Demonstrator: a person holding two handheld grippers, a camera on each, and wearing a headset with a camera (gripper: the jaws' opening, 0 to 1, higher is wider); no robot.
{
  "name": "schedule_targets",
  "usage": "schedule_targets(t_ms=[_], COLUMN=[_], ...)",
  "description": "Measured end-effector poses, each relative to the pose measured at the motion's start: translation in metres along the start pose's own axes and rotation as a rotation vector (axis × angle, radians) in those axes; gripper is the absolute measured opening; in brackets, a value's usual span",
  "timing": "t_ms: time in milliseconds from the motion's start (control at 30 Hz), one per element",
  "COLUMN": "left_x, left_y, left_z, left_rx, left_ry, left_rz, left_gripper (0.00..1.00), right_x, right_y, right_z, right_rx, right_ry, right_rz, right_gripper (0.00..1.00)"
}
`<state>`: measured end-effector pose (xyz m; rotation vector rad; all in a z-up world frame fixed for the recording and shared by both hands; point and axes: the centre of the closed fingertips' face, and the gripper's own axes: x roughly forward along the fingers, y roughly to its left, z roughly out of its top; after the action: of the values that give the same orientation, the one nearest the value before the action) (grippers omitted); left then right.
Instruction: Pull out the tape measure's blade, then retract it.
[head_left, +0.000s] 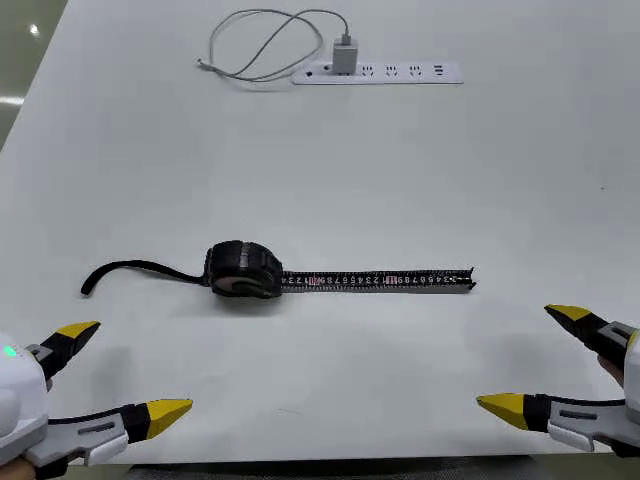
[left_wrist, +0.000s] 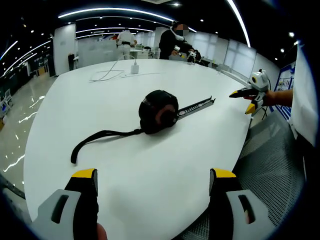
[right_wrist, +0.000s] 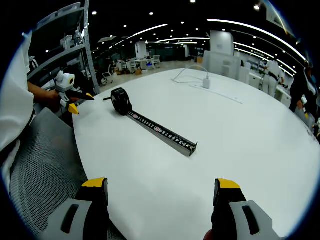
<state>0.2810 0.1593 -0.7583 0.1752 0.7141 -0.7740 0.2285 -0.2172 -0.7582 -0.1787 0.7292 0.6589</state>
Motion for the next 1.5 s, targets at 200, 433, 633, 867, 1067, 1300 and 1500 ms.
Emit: schedule_targets(t_ms=[200, 433, 633, 867, 1067, 1300, 1500], left_x=[0.001, 0.000, -0.001, -0.002, -0.001, 0.001, 0.007], left_y=[0.001, 0.001, 0.003, 0.002, 0.002, -0.001, -0.005], left_z=[0.001, 0.003, 0.004, 0.004, 0.005, 0.011, 0.016], left_rx=[-0.002, 0.003, 0.006, 0.005, 0.006, -0.003, -0.014], left_ry=[-0.004, -0.005, -0.003, -0.003, -0.004, -0.015, -0.027], left_rz=[0.001, -0.003, 0.001, -0.003, -0.001, -0.002, -0.007], left_gripper=[0.90, 0.90, 0.89, 0.89, 0.89, 0.89, 0.89], right_x=[0.001, 0.001, 0.001, 0.001, 0.001, 0.002, 0.002], right_y=[0.000, 0.000, 0.002, 0.003, 0.002, 0.002, 0.003], right_z=[0.003, 0.003, 0.003, 0.002, 0.001, 0.002, 0.002], right_rx=[-0.004, -0.004, -0.008, -0.008, -0.007, -0.007, -0.006], right_ry=[-0.002, -0.003, -0.002, 0.002, 0.003, 0.000, 0.002], right_rz=[0.003, 0.004, 0.008, 0.014, 0.015, 0.015, 0.017], right_gripper=[0.86, 0.86, 0.86, 0.86, 0.86, 0.86, 0.86])
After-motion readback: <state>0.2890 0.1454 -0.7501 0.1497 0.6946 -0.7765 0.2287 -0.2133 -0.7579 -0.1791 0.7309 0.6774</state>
